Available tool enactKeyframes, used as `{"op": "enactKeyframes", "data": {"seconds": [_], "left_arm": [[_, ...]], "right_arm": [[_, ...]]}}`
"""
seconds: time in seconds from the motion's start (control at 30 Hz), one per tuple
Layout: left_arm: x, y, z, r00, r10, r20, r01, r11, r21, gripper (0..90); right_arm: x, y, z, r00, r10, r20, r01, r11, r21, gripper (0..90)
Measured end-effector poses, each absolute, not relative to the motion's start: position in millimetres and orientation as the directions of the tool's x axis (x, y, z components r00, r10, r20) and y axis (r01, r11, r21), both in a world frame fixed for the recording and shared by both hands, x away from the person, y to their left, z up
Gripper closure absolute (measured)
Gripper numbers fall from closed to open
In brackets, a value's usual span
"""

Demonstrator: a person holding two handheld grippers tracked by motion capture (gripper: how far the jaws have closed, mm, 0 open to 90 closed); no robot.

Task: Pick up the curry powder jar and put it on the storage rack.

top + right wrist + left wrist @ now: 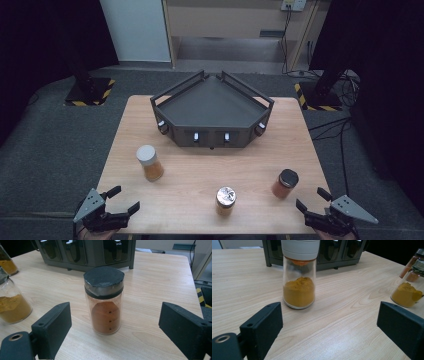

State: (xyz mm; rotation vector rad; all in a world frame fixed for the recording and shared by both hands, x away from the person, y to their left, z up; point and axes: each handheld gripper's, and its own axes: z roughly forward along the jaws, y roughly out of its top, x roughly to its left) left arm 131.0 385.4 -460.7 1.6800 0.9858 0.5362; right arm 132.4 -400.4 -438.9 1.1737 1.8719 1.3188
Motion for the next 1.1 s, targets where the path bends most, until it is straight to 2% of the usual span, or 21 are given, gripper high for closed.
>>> {"op": "enactKeyframes", "data": {"seconds": [0.5,1.1], "left_arm": [[129.7,386.8,-462.2,0.55,0.825,-0.131,0.332,-0.072,0.941,5.4],[130.8,385.9,-448.6,0.566,0.816,-0.121,0.317,-0.079,0.945,6.8]], "right_arm": [[130.4,-404.5,-441.8,-0.451,0.891,0.057,0.322,0.103,0.941,10.9],[129.9,-398.4,-438.4,-0.467,0.884,0.023,0.313,0.142,0.939,11.0]]}}
